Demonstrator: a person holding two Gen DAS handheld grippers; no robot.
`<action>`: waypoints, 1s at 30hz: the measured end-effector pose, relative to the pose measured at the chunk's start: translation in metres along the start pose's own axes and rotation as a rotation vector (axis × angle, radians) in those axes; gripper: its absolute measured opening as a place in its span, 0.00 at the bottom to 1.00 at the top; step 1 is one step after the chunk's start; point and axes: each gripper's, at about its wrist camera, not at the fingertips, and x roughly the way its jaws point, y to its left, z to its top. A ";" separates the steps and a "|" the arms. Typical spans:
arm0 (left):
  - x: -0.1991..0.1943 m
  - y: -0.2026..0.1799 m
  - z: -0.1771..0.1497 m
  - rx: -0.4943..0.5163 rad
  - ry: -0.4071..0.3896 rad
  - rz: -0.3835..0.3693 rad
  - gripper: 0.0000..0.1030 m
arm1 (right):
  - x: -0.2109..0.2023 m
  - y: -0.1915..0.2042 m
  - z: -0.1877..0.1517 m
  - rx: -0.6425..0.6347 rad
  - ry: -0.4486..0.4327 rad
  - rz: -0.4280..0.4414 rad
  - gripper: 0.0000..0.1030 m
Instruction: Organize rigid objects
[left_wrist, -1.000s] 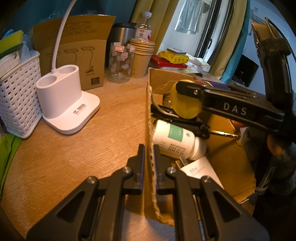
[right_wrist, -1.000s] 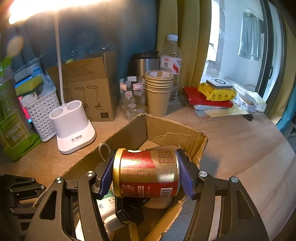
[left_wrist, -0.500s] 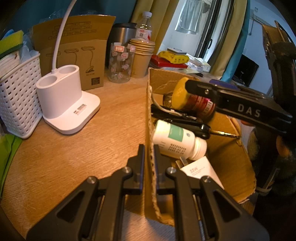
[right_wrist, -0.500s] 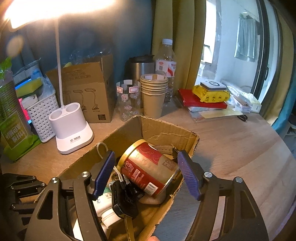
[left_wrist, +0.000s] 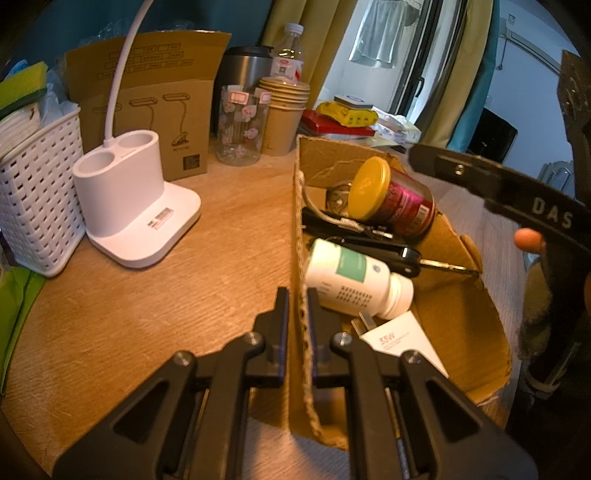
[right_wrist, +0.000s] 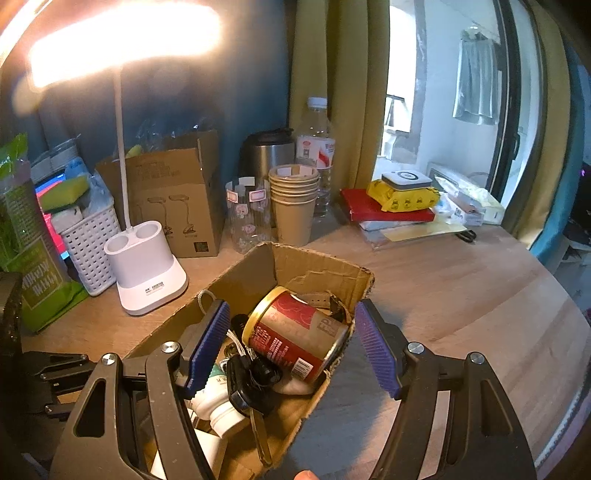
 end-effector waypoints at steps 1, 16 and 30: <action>0.000 0.000 0.000 0.000 0.000 0.000 0.09 | -0.004 -0.001 0.000 0.007 -0.002 -0.005 0.71; -0.003 -0.001 0.002 0.010 -0.009 0.010 0.09 | -0.078 -0.025 -0.005 0.117 -0.066 -0.100 0.71; -0.066 -0.004 0.017 0.014 -0.258 -0.004 0.59 | -0.157 -0.037 -0.006 0.170 -0.148 -0.199 0.71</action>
